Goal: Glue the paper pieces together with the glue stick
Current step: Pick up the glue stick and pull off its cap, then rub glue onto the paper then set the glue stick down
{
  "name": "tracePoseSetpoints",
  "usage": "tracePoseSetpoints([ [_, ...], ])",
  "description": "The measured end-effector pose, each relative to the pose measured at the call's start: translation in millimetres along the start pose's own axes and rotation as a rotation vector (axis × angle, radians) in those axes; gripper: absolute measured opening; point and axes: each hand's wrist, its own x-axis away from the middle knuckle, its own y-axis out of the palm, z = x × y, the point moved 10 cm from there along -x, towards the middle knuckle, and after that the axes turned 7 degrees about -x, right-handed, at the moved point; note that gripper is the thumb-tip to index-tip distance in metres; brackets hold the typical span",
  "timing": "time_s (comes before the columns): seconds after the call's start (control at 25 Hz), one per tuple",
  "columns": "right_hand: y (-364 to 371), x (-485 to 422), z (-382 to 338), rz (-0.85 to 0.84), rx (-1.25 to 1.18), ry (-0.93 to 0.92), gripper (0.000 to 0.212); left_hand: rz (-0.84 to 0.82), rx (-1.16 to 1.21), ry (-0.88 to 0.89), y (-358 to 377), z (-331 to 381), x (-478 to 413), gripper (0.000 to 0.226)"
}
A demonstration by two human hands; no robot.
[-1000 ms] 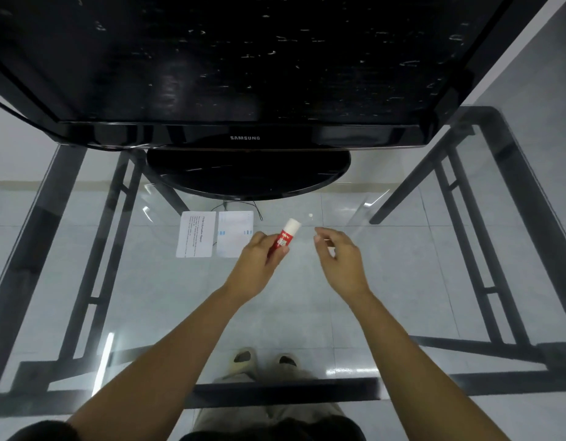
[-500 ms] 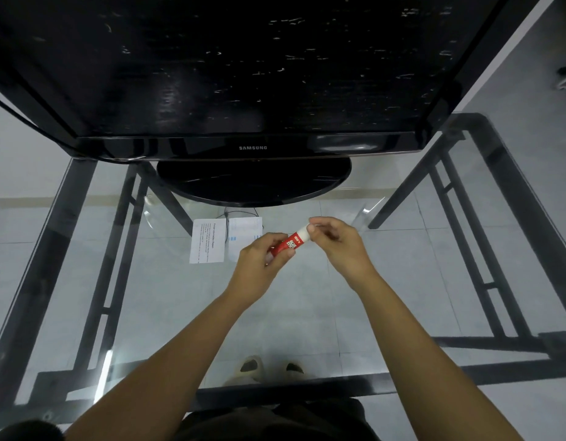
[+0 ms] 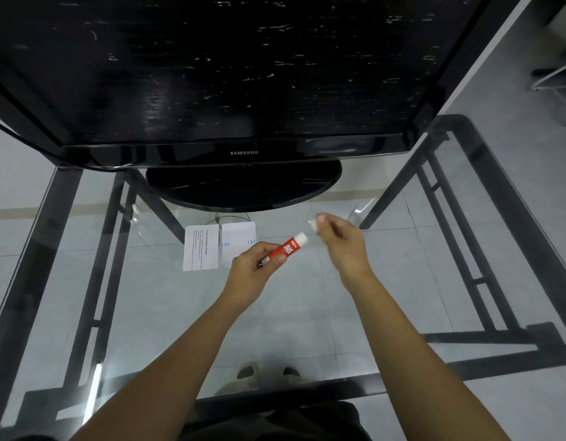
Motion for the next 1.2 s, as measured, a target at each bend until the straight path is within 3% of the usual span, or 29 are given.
tracePoseSetpoints([
  [0.12,-25.8,-23.5,-6.3,0.111,0.037,-0.041,0.023,0.022,0.004,-0.046,-8.5,-19.3,2.7,0.022],
  [0.28,-16.0,-52.1,15.0,0.052,0.212,-0.033,0.038,0.056,-0.003,-0.052,-15.5,-20.1,-2.7,0.016],
  [0.56,9.9,-84.1,49.9,-0.022,0.530,-0.143,0.027,0.106,0.009,-0.028,-29.2,-16.0,-19.8,0.016],
  [0.8,17.9,-90.8,63.4,-0.044,0.597,-0.153,0.030,0.115,0.014,-0.025,-32.2,-17.0,-18.4,0.016],
  [1.08,13.1,-87.7,68.5,-0.037,0.613,-0.077,0.059,0.109,0.012,-0.010,-33.4,-11.5,-17.3,0.014],
  [1.2,9.5,-66.4,40.0,0.032,0.530,-0.128,0.048,0.109,0.084,0.025,-36.6,3.1,-16.4,0.015],
])
